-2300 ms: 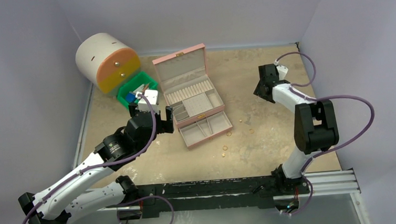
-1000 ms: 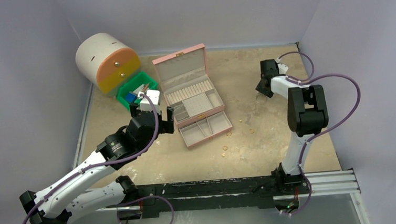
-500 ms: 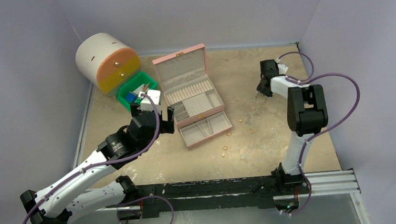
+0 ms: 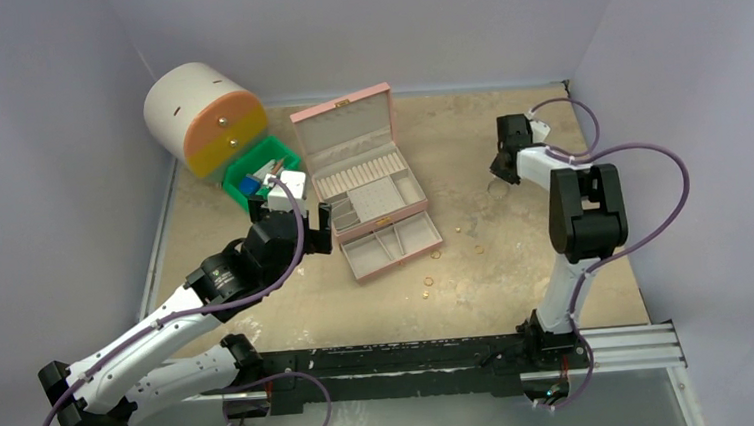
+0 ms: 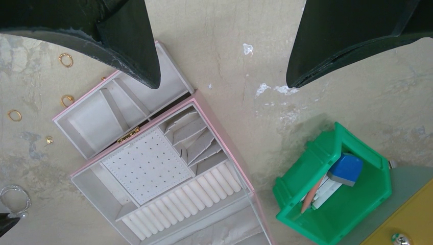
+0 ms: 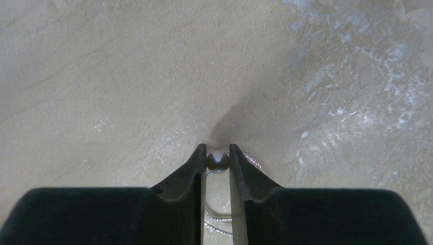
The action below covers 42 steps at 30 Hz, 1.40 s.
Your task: Organize the mixed jewelry
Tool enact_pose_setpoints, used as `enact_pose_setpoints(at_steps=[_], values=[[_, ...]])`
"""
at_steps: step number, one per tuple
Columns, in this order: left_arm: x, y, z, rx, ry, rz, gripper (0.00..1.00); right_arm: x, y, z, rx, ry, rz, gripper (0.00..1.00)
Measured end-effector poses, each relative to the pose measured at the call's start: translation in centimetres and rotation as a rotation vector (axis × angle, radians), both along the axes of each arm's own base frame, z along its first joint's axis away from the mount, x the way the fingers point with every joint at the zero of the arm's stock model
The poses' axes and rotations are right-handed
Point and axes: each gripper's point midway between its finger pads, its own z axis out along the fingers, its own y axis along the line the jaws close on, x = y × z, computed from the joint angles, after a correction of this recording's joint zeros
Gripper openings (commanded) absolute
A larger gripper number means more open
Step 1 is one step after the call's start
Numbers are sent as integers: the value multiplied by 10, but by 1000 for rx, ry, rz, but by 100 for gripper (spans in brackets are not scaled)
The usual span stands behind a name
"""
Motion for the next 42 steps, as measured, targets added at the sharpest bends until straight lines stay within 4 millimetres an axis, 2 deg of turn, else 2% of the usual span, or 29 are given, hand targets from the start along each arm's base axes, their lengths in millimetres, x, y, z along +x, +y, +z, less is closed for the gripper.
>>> enact_pose_setpoints(at_steps=[8, 16, 21, 26, 29, 37, 42], values=[[0, 0, 0, 0, 0, 0, 93, -5, 1, 31, -3, -61, 21, 1], [0, 0, 0, 0, 0, 0, 93, -20, 21, 53, 34, -101, 118, 1], [0, 0, 0, -1, -1, 0, 93, -27, 53, 67, 37, -123, 223, 1], [0, 0, 1, -1, -1, 0, 93, -43, 104, 89, 25, -155, 371, 0], [0, 0, 1, -1, -1, 0, 93, -53, 127, 102, 29, -185, 438, 0], [0, 0, 1, -1, -1, 0, 93, -97, 163, 113, 43, -254, 610, 0], [0, 0, 1, -1, -1, 0, 93, -114, 181, 114, 64, -318, 745, 0]])
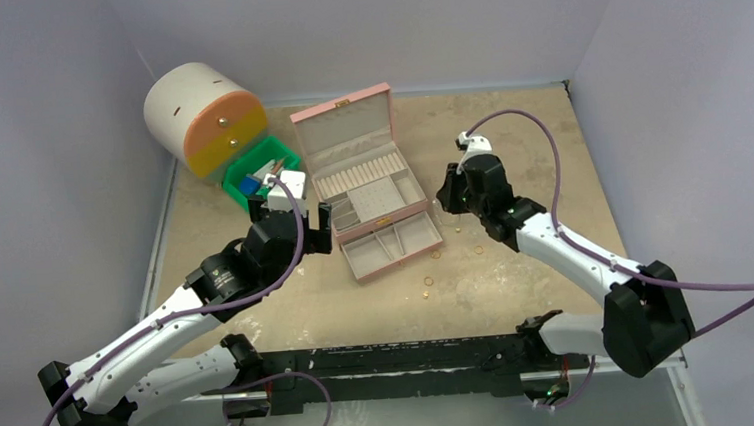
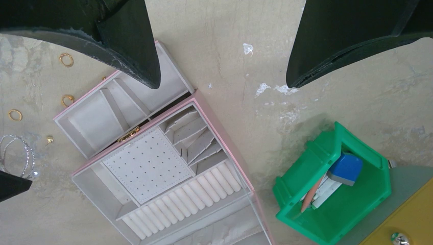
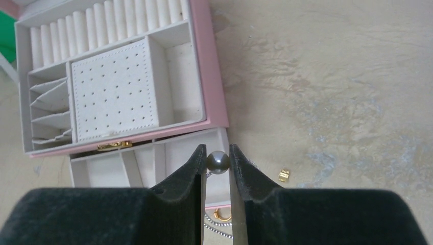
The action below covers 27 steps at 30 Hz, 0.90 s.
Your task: Organize the mixed jewelry
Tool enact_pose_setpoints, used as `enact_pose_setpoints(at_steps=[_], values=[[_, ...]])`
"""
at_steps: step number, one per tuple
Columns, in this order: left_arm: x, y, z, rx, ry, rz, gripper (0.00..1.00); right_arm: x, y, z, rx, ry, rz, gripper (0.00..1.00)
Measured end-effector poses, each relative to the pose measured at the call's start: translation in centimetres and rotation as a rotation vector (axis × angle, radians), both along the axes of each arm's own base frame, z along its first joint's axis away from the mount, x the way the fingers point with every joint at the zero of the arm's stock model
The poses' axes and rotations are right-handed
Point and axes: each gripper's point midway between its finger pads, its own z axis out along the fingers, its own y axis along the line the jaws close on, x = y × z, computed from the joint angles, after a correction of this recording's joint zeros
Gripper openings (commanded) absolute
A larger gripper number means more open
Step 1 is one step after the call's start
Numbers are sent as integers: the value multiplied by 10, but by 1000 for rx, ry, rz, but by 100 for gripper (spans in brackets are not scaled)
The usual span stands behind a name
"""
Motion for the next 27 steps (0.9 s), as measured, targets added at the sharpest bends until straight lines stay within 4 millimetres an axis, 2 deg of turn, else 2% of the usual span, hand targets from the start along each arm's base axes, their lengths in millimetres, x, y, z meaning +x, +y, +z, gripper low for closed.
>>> enact_pose_setpoints(at_steps=[11, 19, 27], values=[[0, 1, 1, 3, 0, 4, 93, -10, 37, -6, 31, -65, 209, 0], [0, 2, 0, 10, 3, 6, 93, -12, 64, -33, 34, -25, 283, 0], [-1, 3, -1, 11, 4, 6, 93, -11, 80, -56, 26, 3, 312, 0]])
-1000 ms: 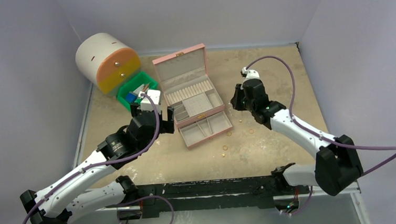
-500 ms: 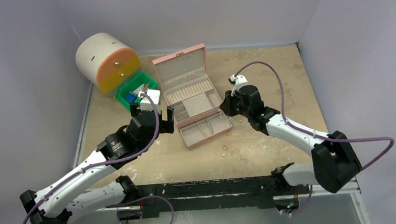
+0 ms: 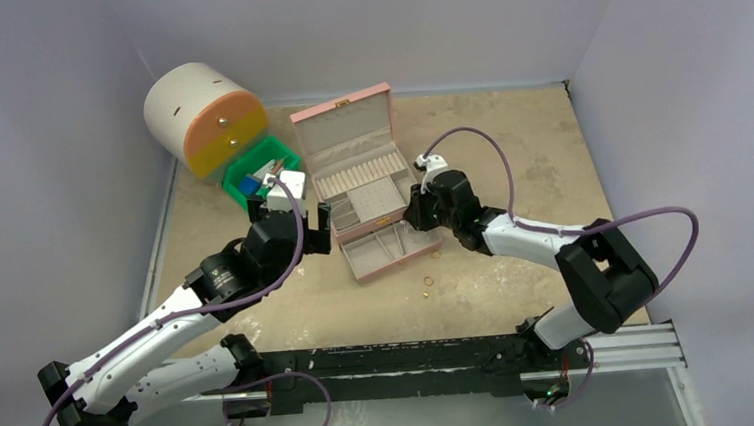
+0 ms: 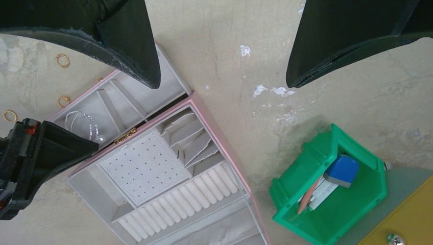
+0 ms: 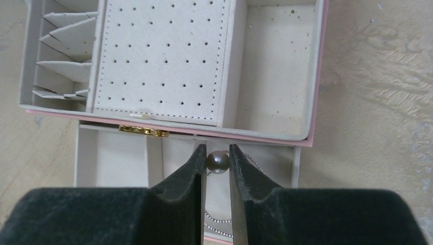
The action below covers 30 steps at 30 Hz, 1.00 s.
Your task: Organize the mixed jewelry
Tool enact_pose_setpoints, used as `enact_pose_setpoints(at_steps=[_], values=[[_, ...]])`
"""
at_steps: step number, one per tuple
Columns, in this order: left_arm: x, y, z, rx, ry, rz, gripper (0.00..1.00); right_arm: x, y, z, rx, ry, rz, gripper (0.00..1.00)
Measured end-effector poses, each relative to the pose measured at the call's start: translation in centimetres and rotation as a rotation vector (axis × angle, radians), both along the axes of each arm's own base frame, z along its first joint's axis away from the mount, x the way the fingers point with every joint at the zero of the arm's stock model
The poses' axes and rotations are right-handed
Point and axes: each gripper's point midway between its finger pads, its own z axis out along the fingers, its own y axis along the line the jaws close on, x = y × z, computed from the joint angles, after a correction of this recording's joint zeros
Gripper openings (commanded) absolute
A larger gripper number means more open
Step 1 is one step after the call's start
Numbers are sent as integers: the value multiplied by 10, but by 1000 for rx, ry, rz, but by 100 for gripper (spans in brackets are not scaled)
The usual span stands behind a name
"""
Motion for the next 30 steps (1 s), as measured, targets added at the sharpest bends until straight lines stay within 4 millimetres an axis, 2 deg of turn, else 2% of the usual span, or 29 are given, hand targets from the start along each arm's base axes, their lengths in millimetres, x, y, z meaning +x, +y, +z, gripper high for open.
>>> enact_pose_setpoints(at_steps=[3, 8, 16, 19, 30], values=[[0, 0, 0, 1, 1, 0, 93, 1, 1, -8, -5, 14, -2, 1], [0, 1, -1, 4, 3, 0, 93, 3, 2, -14, 0, 16, -7, 9], [0, 1, -1, 4, 3, 0, 93, -2, -1, -22, -7, 28, -14, 17], [0, 1, -1, 4, 3, 0, 93, -3, -2, -21, -5, 27, -16, 24], [-1, 1, -1, 4, 3, 0, 93, -7, -10, -12, -1, 2, -48, 36]])
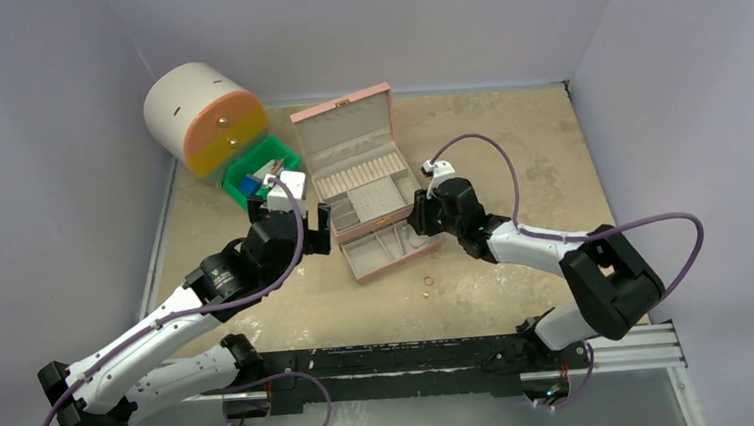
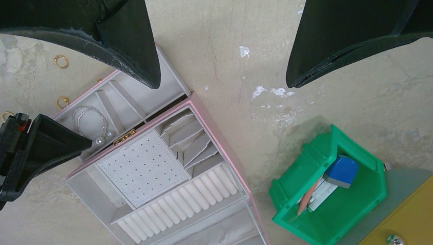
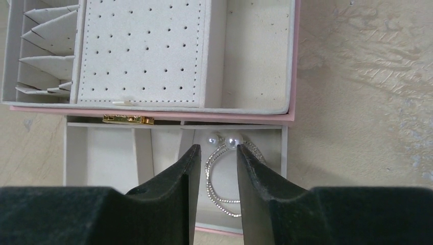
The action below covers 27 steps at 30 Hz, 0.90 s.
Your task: Organize the mixed jewelry
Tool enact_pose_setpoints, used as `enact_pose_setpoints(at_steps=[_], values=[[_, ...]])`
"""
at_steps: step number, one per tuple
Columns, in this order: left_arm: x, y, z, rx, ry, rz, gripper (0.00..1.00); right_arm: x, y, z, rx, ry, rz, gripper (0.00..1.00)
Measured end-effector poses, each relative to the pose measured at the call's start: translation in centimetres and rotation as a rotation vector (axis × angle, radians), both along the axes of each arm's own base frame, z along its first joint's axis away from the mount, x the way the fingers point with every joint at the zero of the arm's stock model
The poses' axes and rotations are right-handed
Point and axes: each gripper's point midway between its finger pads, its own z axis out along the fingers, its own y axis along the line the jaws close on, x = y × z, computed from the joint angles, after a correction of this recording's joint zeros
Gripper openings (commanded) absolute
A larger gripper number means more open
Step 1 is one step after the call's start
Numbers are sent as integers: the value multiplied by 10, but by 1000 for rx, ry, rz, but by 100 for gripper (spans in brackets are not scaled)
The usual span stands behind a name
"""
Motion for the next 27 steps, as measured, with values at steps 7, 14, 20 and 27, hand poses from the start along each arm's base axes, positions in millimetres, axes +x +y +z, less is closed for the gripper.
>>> enact_pose_setpoints(at_steps=[7, 14, 20, 27], values=[[0, 0, 0, 0, 0, 0, 93, -1, -4, 9, 5, -12, -13, 36], [0, 0, -1, 3, 2, 0, 93, -8, -17, 25, -12, -20, -56, 36], [1, -1, -2, 7, 5, 0, 93, -23, -38, 33, -58, 33, -120, 35], [1, -1, -2, 7, 6, 0, 93, -47, -45, 44, -40, 93, -113, 31]])
